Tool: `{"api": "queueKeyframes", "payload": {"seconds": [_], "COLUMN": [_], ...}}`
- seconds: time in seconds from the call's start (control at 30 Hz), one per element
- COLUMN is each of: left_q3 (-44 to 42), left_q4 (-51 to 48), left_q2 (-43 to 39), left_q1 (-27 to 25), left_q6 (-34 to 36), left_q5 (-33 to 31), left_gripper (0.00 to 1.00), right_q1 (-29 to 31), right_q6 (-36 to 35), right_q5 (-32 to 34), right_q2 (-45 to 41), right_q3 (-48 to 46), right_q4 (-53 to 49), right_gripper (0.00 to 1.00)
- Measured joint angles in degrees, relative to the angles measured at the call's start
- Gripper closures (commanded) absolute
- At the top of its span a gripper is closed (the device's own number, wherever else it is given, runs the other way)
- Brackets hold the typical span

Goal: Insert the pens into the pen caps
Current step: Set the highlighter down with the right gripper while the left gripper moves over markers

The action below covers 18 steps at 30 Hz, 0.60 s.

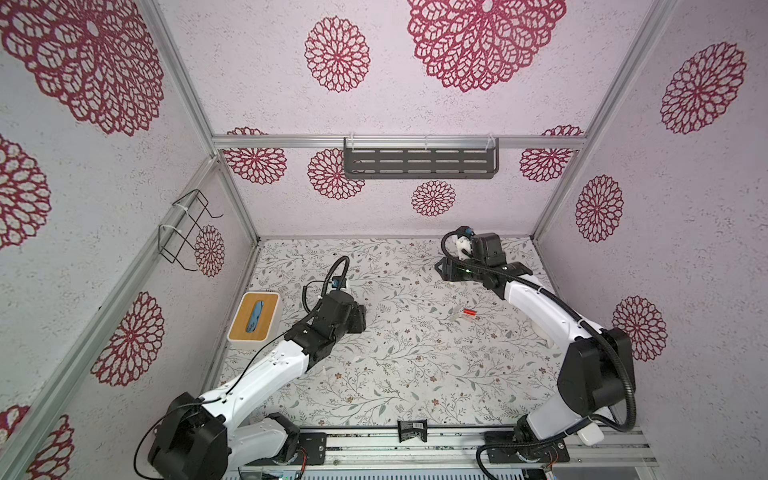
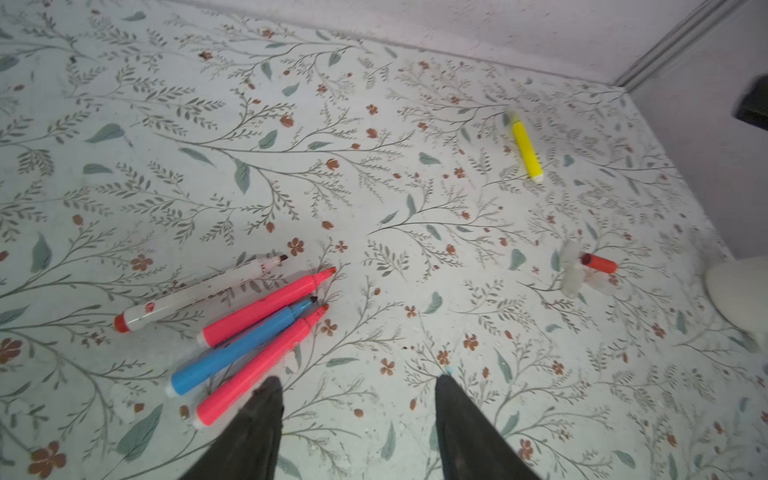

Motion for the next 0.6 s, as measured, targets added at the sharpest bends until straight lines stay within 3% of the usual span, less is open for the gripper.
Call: {"api": "queueKeyframes", "payload": {"seconds": [0.33,0.6], "left_q3": [6.7,6.9], "left_q4": [-4.5,-6.1], "left_q2": [14.5,19.8], "left_q1": [5.8,7.1], "left_q6": [2.5,4.2], "left_q5": [2.4,4.3], "left_gripper": [0.42,0.45], "right_q1": [2.1,2.1], "right_q6": [0.0,0.2], "right_q5": [-3.7,-4.0], "right_q2": [-14.8,-16.8], "right_q3": [-13.6,-23.1], "right_q4": [5.1,7.1], "right_gripper": [0.32,0.34]}}
